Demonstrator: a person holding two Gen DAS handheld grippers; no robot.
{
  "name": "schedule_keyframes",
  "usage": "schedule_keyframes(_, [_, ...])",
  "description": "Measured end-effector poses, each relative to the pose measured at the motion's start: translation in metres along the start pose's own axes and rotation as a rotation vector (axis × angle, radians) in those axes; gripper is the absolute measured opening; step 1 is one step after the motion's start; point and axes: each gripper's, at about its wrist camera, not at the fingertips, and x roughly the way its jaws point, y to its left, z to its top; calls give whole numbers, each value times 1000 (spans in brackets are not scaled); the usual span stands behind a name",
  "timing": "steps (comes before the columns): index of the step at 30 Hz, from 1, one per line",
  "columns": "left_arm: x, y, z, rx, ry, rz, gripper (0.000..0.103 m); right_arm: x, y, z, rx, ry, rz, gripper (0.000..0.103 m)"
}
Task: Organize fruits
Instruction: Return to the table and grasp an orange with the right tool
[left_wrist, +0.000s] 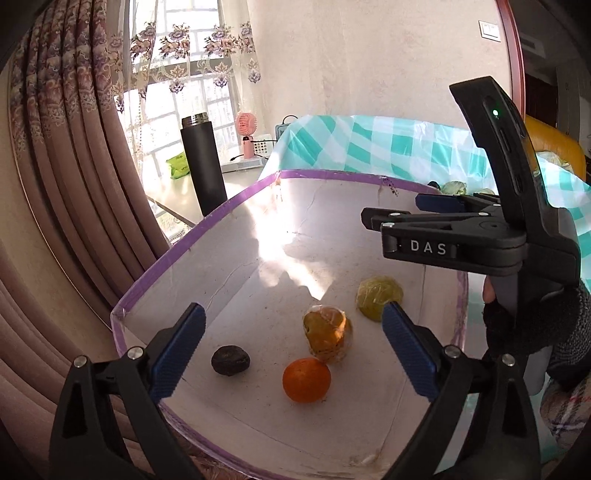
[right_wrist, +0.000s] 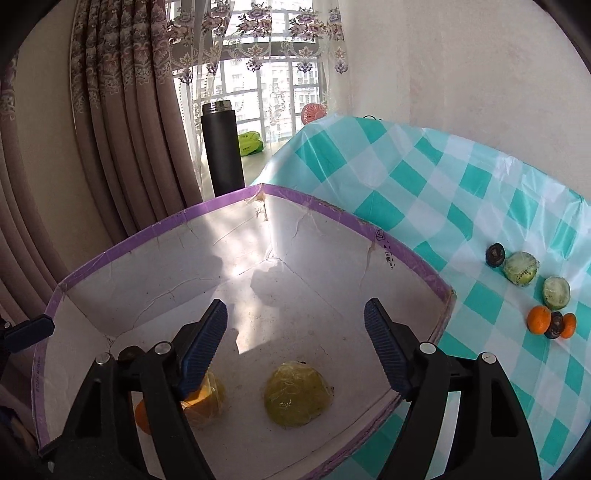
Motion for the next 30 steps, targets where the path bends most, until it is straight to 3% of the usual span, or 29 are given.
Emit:
schedule_keyframes(5, [-34, -49, 17, 96, -183, -95, 101, -60, -80, -2, 224, -238, -67, 87])
schedule_keyframes(8, [-35, -94, 23, 176, -216, -198, 101, -70, -136, -15, 307, -201, -224, 87])
schedule_keyframes(12, [-8, -159, 16, 274, -162, -352, 101, -63, -213, -49, 417, -44, -492, 87])
schedule_keyframes(15, [32, -198, 8, 286, -64, -446, 101, -58, -260, -77, 487, 54, -594, 77])
schedule_keyframes(20, [97, -227, 12, 157, 68, -494, 101, -52, -302, -100, 536, 122, -654, 70])
schedule_keyframes(22, [117, -230, 20, 82, 96, -504, 101, -47, -312, -103, 560, 146, -634, 64])
schedule_keyframes(30, [179, -241, 33, -87, 206, -492, 101, -12, -334, -81, 486, 220, -640, 61])
